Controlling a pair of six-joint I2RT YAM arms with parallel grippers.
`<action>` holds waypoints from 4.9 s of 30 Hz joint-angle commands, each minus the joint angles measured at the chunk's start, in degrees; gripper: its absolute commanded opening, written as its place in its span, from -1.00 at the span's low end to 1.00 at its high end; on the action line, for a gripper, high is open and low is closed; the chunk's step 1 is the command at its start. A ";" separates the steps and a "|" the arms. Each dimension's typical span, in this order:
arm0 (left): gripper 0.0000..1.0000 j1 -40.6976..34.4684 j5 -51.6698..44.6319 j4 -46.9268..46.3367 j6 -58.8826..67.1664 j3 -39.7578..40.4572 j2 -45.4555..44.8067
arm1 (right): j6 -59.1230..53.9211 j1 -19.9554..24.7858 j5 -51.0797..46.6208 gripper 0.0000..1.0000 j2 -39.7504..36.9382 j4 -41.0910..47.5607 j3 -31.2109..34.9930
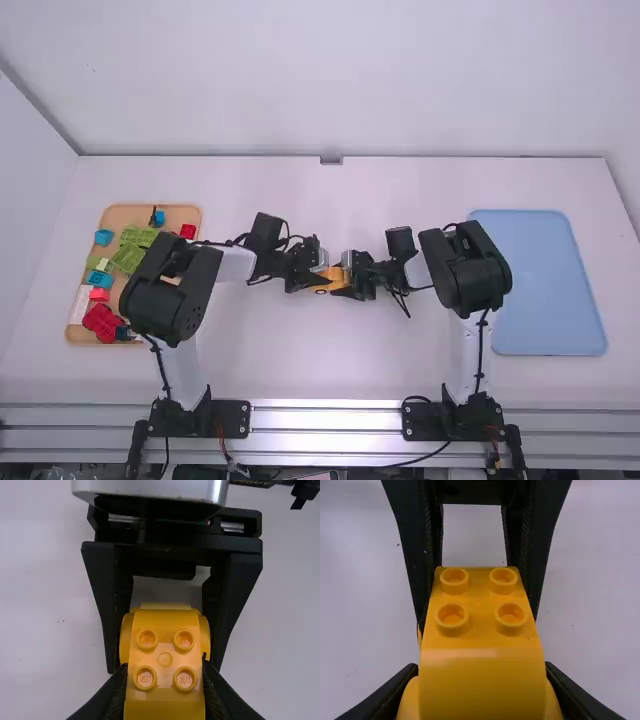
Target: Assemble lego blocks to make yellow taxi
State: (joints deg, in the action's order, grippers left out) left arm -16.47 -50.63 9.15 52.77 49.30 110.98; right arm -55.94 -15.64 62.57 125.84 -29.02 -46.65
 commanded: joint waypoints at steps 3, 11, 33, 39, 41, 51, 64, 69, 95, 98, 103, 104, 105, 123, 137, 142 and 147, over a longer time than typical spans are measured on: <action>-0.96 -2.62 14.29 -2.40 -0.90 -3.89 3.67 | 0.57 -0.48 -2.62 -0.05 0.59 0.33 -0.26; -0.96 -2.97 12.57 -1.99 -0.92 -3.41 3.67 | 0.59 -0.48 -2.62 -0.05 0.59 0.33 -0.26; -0.24 -1.07 7.80 0.76 -2.86 -2.56 -3.74 | 0.63 -0.39 -2.64 -0.02 0.59 0.37 -0.31; -0.06 -1.11 7.98 2.10 -2.86 -2.49 -5.62 | 0.57 -0.39 -2.67 -0.01 0.59 0.55 -0.26; -0.01 -1.09 8.04 2.23 -2.86 -2.56 -6.49 | 0.61 -0.35 -2.64 -0.01 0.59 0.57 -0.26; 0.98 6.03 8.02 -2.67 -6.16 -2.60 -17.81 | 9.60 2.75 -3.04 0.12 -0.31 1.77 -1.99; 0.98 18.38 8.15 -5.75 -11.43 -2.64 -23.02 | 9.66 18.95 -31.71 0.04 -27.19 43.76 -9.40; 0.98 19.76 8.20 -5.22 -11.39 -2.71 -23.02 | 19.65 29.86 -49.03 -0.07 -35.54 43.85 -9.55; 0.98 19.26 11.06 -5.73 -11.45 -2.71 -23.02 | 35.17 51.32 -52.17 0.47 -25.42 20.44 1.66; 0.98 19.28 11.54 -5.55 -14.86 -2.71 -23.04 | 35.21 49.66 -55.67 0.69 -25.88 20.63 1.60; 0.98 19.19 17.97 -3.93 -26.93 -2.64 -24.04 | 35.19 45.22 -64.83 0.98 -31.21 25.88 1.60; 0.98 19.04 19.39 -4.17 -28.37 -2.64 -24.65 | 35.19 44.15 -66.51 0.97 -32.72 26.67 1.60; 0.98 19.06 20.46 -4.44 -29.33 -2.64 -25.29 | 35.19 42.97 -67.93 0.98 -34.25 27.36 1.60; 0.98 4.42 51.47 -10.19 -29.57 -4.39 -48.37 | 35.10 17.00 -70.10 0.97 -64.65 40.68 1.70; 0.87 5.46 51.48 -9.15 -35.08 -11.60 -59.49 | 38.07 8.61 -66.98 0.87 -70.39 38.78 4.85; 0.75 8.89 50.63 -9.15 -38.51 -15.03 -62.92 | 41.49 12.03 -63.55 0.75 -73.82 35.36 8.27; 0.58 13.72 50.63 -9.15 -43.34 -19.87 -67.75 | 46.28 15.64 -62.57 0.58 -78.61 30.56 13.06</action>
State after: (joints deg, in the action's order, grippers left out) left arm -4.27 0.64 -0.19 12.84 30.81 45.17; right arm -13.15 -0.62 -0.99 49.08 2.02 -35.09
